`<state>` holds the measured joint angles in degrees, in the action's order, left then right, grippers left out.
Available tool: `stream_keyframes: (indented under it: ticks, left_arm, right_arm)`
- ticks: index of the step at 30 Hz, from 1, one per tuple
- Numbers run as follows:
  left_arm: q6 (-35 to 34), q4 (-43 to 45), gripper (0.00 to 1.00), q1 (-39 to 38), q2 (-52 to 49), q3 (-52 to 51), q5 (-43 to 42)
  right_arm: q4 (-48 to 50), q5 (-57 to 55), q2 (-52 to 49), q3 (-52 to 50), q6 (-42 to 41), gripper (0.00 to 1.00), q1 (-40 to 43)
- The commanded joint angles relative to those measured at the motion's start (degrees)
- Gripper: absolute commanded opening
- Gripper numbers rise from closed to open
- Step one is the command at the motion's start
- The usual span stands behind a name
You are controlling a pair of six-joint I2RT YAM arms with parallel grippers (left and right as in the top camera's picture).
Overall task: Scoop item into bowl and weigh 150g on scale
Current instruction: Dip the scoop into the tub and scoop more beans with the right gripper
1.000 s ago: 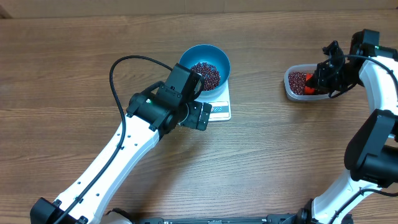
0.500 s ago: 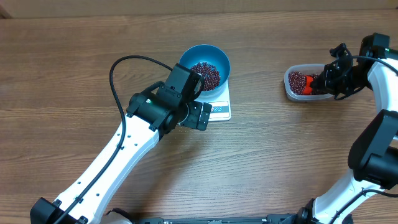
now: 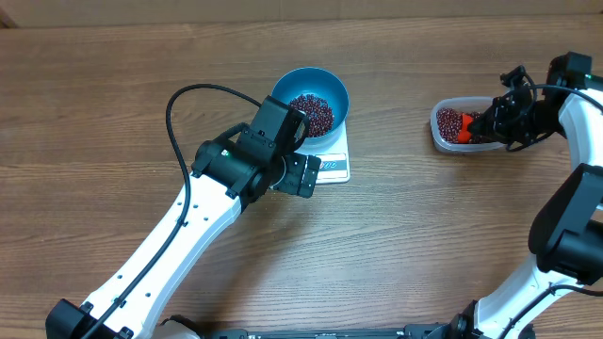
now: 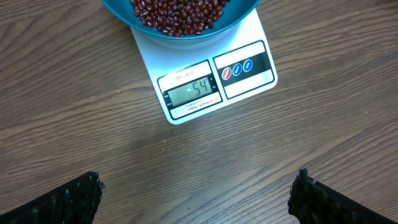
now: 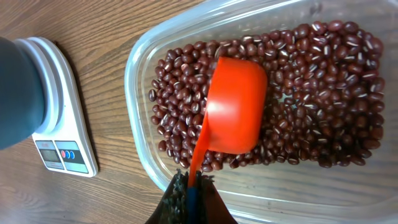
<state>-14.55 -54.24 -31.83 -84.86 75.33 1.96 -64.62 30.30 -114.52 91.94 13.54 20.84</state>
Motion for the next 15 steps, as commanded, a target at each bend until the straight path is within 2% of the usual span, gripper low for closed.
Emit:
stream_keyframes:
  ticks: [1,7,15]
  left_arm:
    - [0.83,0.09,0.99,0.04,0.48,-0.35,0.57]
    - [0.83,0.09,0.99,0.04,0.48,-0.35,0.57]
    - [0.83,0.11,0.99,0.04,0.48,-0.35,0.57]
  right_arm:
    - [-0.26,2.75,-1.33,-0.11,0.48,0.04,1.01]
    - [-2.05,8.50,-1.33,-0.11,3.15,0.04,4.09]
    - [-1.18,10.58,-1.36,-3.17,3.93,0.04,5.22]
